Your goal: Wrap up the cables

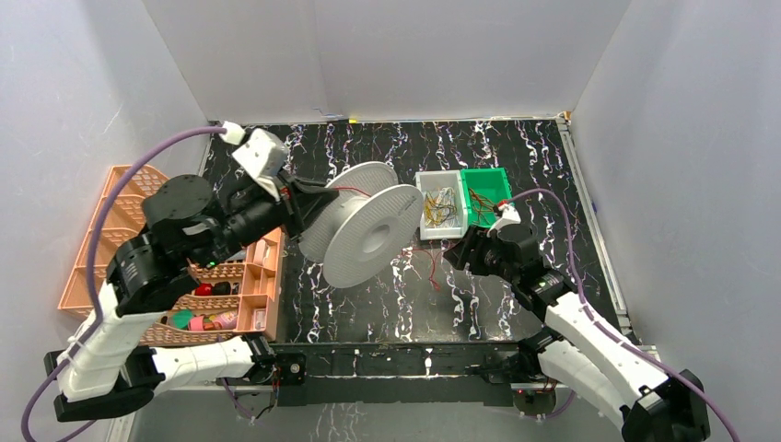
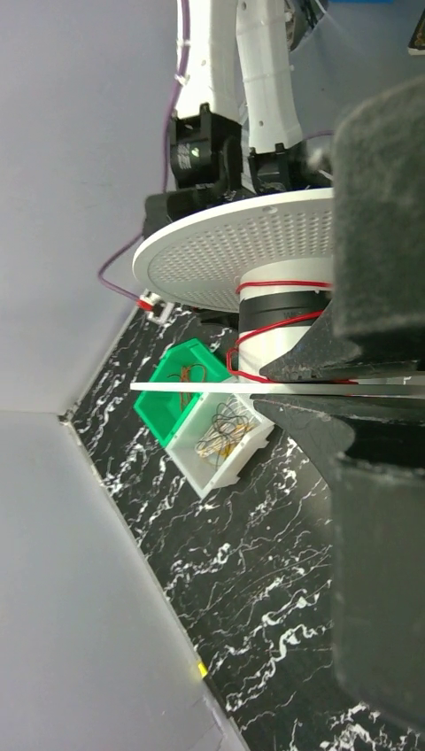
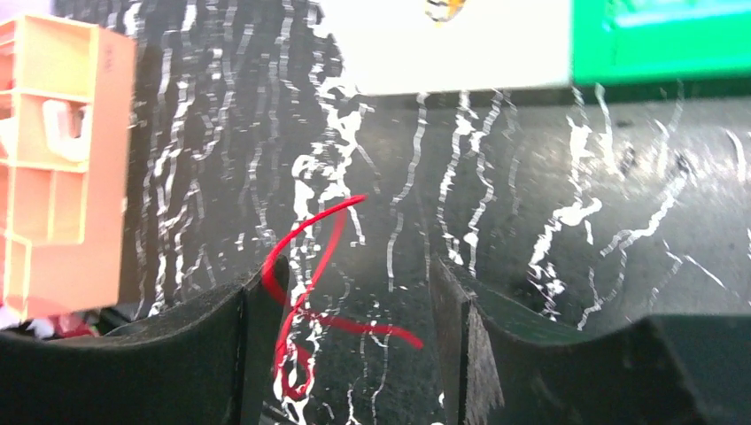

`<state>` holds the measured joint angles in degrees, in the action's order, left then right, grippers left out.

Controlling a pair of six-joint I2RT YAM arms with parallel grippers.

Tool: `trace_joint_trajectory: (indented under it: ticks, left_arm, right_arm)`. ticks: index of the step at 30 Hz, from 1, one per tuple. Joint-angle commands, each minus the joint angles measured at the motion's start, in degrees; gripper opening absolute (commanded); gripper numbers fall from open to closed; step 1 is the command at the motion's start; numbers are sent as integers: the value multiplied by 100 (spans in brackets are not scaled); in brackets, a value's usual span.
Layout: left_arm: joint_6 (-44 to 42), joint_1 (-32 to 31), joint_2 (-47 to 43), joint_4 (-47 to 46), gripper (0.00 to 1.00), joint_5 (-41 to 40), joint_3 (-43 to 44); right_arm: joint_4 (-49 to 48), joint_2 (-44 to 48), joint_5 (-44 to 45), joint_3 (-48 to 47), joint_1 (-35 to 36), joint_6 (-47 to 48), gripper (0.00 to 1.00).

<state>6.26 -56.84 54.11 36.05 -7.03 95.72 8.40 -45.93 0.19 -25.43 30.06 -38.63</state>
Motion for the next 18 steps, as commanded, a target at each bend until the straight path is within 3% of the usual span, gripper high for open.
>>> trace_joint_trajectory:
  ticks: [1, 7, 13, 18]
  left_arm:
    - [173, -12, -33, -744, 0, 179, -82]
    - [174, -16, 34, -693, 0, 271, -169]
    - [174, -11, 52, -688, 0, 271, -218]
    - [224, -13, 74, -683, 0, 254, -238]
  right_arm:
    - [-504, 311, -785, -598, -10, 864, 68]
    - [-890, 470, -1519, -899, -9, 1156, 73]
    - [-921, 375, -1720, -1185, -9, 1220, 76]
    - [-1718, 107, -3183, -1025, -9, 1400, 76]
